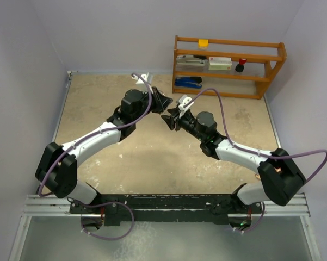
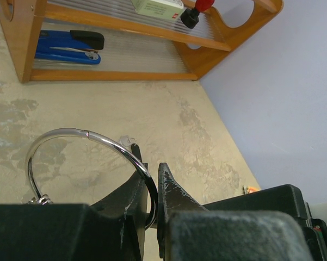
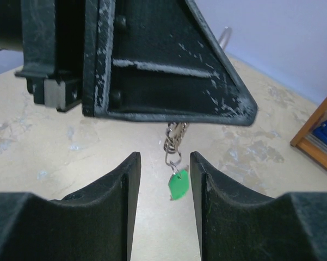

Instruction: Put the keys on the keyring

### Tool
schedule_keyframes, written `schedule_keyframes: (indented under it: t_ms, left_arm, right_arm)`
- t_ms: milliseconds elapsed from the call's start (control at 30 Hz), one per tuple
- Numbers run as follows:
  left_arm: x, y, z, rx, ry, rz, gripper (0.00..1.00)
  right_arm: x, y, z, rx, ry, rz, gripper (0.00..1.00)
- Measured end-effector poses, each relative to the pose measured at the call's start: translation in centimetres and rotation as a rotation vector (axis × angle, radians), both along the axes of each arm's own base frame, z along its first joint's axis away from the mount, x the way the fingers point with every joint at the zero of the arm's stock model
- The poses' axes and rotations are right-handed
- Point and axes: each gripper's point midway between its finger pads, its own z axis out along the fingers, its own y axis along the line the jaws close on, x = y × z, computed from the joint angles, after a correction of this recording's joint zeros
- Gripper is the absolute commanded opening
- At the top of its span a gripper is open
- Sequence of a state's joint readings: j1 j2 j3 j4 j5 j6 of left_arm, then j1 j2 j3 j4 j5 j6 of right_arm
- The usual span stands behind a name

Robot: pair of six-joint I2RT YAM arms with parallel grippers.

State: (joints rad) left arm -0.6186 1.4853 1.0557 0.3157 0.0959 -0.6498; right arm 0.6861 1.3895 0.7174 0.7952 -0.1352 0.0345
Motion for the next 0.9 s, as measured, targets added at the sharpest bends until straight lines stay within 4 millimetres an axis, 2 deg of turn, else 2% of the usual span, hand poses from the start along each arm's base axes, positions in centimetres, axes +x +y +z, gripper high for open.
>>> schedule_keyframes:
  t_ms: [167, 500, 733, 867, 900]
  left_arm:
    - [-0.4, -0.8, -0.6, 0.014, 0.015, -0.004, 0.00]
    - [-1.2, -1.7, -0.8, 0.022, 0.020, -0.013, 0.00]
    - [-1.3, -2.0, -0.3, 0.016, 0.012, -0.012, 0.00]
    - [-1.2, -2.1, 0.2, 0.010, 0.004, -0.012, 0.00]
    - [-1.2, -2.1, 0.3, 0.009, 0.003, -0.012, 0.04]
  right_arm:
    - [0.2, 0.6, -0.5, 0.007, 0.023, 0.012, 0.36]
    - [0.7, 0.9, -0.1, 0.058, 0.024, -0.002, 0.23]
    - [1.4, 0.7, 0.2, 0.103, 0.019, -0.041, 0.05]
    - [1.6, 0.3, 0.7, 0.135, 0.005, -0.067, 0.00]
    - [1.7, 0.2, 0.7, 0.141, 0.000, -0.074, 0.00]
